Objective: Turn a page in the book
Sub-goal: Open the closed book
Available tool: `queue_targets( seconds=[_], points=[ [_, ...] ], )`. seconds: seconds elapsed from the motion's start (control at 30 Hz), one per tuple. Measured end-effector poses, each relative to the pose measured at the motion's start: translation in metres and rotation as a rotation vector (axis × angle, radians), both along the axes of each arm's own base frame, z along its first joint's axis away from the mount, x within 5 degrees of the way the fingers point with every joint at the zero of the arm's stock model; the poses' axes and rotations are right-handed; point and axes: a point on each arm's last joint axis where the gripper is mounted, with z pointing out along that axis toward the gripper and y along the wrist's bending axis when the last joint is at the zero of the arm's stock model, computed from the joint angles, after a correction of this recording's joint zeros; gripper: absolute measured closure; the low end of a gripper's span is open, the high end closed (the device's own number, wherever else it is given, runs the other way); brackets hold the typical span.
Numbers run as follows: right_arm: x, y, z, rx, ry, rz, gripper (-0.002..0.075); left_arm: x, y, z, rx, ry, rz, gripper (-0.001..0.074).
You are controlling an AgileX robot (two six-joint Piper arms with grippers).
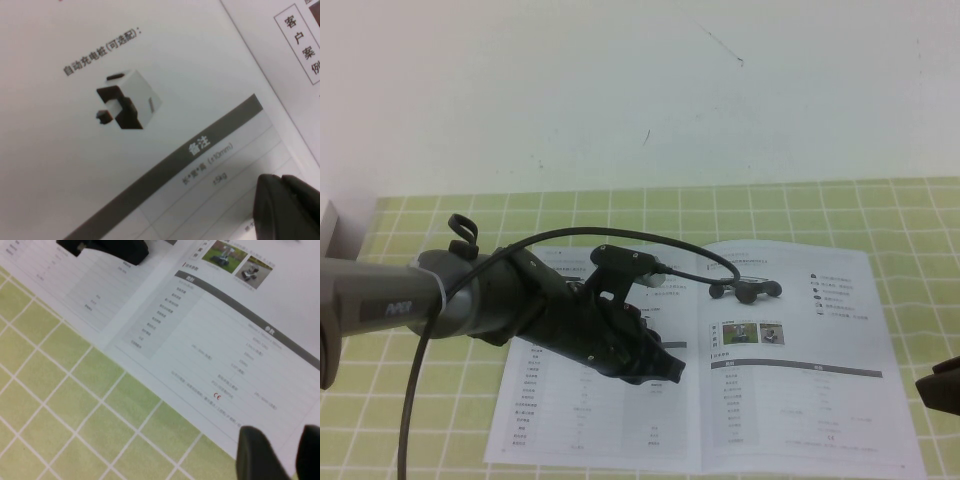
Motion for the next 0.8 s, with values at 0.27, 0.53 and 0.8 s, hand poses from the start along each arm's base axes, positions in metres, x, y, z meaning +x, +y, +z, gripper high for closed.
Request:
queue_targets(
  seconds=[0.27, 0.53, 0.8],
  points=[
    [0.002, 0.0, -0.003, -0.003, 0.016, 0.001, 0.0539, 0.0, 0.0, 0.0, 0.0, 0.0, 0.0, 0.0738],
    [0.009, 0.003, -0.012, -0.013, 0.041, 0.007, 0.0539, 0.0, 0.0, 0.0, 0.0, 0.0, 0.0, 0.0738],
    [0.023, 0.003, -0.026, -0.035, 0.052, -0.032, 0.0539, 0.0, 0.0, 0.0, 0.0, 0.001, 0.001, 0.0738]
  ],
)
